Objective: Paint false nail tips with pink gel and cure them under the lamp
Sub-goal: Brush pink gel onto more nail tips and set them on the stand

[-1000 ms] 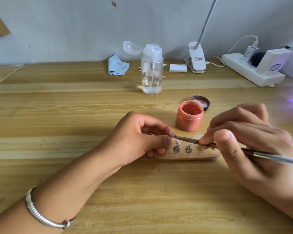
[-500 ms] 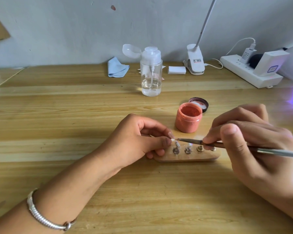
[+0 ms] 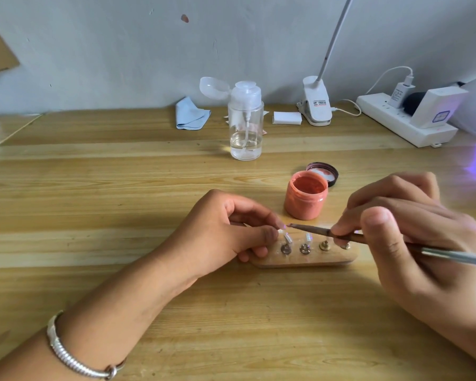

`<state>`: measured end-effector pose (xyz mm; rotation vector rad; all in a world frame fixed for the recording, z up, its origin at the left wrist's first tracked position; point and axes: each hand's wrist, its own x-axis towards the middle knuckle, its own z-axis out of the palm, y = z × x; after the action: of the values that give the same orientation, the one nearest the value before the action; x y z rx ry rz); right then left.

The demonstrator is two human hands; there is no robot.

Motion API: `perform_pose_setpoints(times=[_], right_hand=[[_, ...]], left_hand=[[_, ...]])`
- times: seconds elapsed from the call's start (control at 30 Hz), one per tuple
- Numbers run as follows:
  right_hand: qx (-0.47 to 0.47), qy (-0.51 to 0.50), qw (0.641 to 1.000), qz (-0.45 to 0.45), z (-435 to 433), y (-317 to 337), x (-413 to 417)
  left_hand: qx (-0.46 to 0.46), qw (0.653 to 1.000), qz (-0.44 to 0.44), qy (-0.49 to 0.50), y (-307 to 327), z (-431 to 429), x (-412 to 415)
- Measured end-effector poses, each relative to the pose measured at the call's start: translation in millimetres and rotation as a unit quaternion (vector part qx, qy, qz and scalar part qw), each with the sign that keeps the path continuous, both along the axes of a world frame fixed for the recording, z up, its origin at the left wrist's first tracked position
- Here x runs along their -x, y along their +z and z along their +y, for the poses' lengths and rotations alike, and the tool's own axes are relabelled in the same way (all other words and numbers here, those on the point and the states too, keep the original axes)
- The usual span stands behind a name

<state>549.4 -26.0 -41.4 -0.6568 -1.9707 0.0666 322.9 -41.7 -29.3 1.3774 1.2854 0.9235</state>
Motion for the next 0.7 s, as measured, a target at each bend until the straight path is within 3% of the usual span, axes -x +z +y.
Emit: perform_pose_setpoints(times=[0.17, 0.7], right_hand=[[0.003, 0.005, 0.999, -0.033, 2.2, -2.0, 4.1], [0.021, 0.013, 1.0, 0.005, 1.1, -0.1, 2.6]], left_hand=[[0.005, 1.0, -0.009, 0.006, 0.3, -0.6, -0.4], [0.009, 1.0, -0.003, 0.004, 0.7, -0.4, -0.3]])
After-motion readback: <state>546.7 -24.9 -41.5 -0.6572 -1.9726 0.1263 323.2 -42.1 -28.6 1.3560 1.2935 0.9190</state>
